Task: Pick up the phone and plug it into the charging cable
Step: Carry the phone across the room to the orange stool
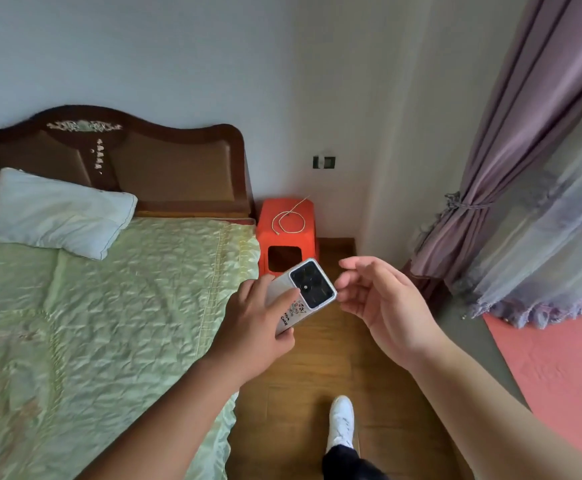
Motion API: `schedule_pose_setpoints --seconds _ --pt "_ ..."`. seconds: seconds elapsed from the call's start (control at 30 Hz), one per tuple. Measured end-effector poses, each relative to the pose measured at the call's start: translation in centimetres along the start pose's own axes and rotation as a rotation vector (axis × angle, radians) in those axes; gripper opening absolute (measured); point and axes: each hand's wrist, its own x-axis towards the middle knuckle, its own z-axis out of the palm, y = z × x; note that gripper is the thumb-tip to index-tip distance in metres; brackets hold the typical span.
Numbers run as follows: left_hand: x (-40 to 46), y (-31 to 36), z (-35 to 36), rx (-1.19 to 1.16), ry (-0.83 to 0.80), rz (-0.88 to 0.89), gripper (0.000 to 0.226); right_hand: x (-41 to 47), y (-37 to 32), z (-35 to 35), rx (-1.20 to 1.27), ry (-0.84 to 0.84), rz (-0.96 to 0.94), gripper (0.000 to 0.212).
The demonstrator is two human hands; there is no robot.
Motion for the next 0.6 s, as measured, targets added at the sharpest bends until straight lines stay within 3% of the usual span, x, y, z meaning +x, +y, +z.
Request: schedule_pose_setpoints --seconds 0.27,0.43,0.6 --pt "11.6 -8.0 3.0 0.050 -0.055 -0.072 0.061 16.3 1.6 -0.1 0.048 -0.012 0.051 0.031" --pt "19.5 -13.1 4.0 0.069 -0.078 -0.129 0.062 27.5 0.2 1.1 0.049 -0.041 0.107 0.020" --pt "25.1 -17.4 4.8 0.035 -0.063 -0.227 0.061 35.2 -1.1 2.5 0.005 -0.096 0.118 0.023"
